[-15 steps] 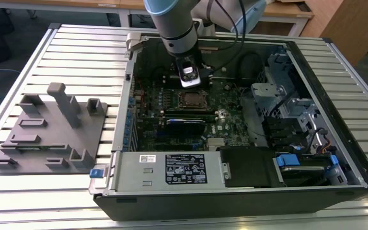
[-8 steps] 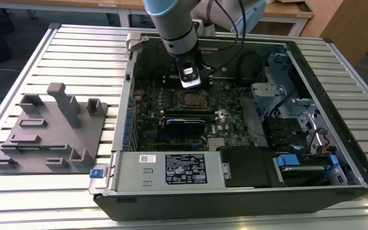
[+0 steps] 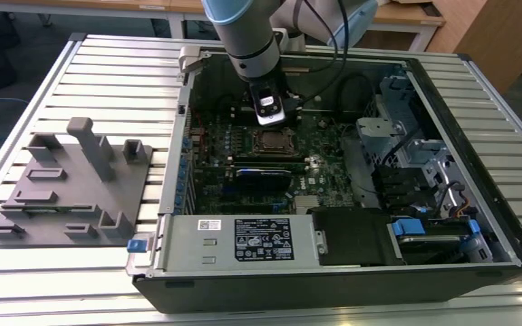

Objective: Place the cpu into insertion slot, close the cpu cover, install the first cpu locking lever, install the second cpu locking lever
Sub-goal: 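Install the first cpu locking lever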

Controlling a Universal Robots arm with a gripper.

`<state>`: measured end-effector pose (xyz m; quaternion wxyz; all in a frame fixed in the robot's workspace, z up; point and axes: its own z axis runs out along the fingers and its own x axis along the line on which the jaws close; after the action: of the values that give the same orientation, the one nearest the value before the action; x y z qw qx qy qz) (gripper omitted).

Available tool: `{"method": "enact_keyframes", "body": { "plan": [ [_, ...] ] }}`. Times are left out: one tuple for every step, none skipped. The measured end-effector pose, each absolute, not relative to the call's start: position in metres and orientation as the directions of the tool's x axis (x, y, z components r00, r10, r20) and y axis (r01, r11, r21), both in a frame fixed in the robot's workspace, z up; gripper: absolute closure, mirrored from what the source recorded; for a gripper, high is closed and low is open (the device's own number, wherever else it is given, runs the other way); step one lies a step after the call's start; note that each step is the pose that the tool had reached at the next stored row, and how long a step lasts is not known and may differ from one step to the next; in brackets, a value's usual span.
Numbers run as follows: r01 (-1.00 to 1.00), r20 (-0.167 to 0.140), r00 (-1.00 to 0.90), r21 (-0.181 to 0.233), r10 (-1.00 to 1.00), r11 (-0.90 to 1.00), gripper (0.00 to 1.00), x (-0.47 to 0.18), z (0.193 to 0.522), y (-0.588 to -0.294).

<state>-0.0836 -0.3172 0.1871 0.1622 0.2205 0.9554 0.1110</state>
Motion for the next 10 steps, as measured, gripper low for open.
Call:
{"method": "enact_keyframes", "body": {
  "plan": [
    [0.385, -0.261, -0.85, 0.284, 0.457, 0.878, 0.9, -0.0836, 0.187, -0.3172],
    [0.385, -0.261, -0.85, 0.284, 0.457, 0.878, 0.9, -0.0836, 0.187, -0.3172],
    [0.385, -0.261, -0.85, 0.284, 0.458, 0.878, 0.9, -0.0836, 0.187, -0.3172],
    [0.385, -0.261, -0.85, 0.284, 0.457, 0.878, 0.9, -0.0836, 0.187, -0.3172],
    [0.385, -0.261, -0.85, 0.284, 0.457, 0.878, 0.9, -0.0836, 0.1868, -0.3172],
    [0.385, -0.261, -0.85, 0.284, 0.458, 0.878, 0.9, -0.0836, 0.1866, -0.3172],
    [0.385, -0.261, -0.85, 0.284, 0.457, 0.878, 0.9, -0.0836, 0.1864, -0.3172],
    [0.385, -0.261, -0.85, 0.284, 0.457, 0.878, 0.9, -0.0836, 0.1862, -0.3173],
    [0.386, -0.261, -0.85, 0.283, 0.457, 0.878, 0.9, -0.0837, 0.1859, -0.3173],
    [0.386, -0.261, -0.85, 0.284, 0.458, 0.878, 0.9, -0.0836, 0.1857, -0.3173]
  ]
}}
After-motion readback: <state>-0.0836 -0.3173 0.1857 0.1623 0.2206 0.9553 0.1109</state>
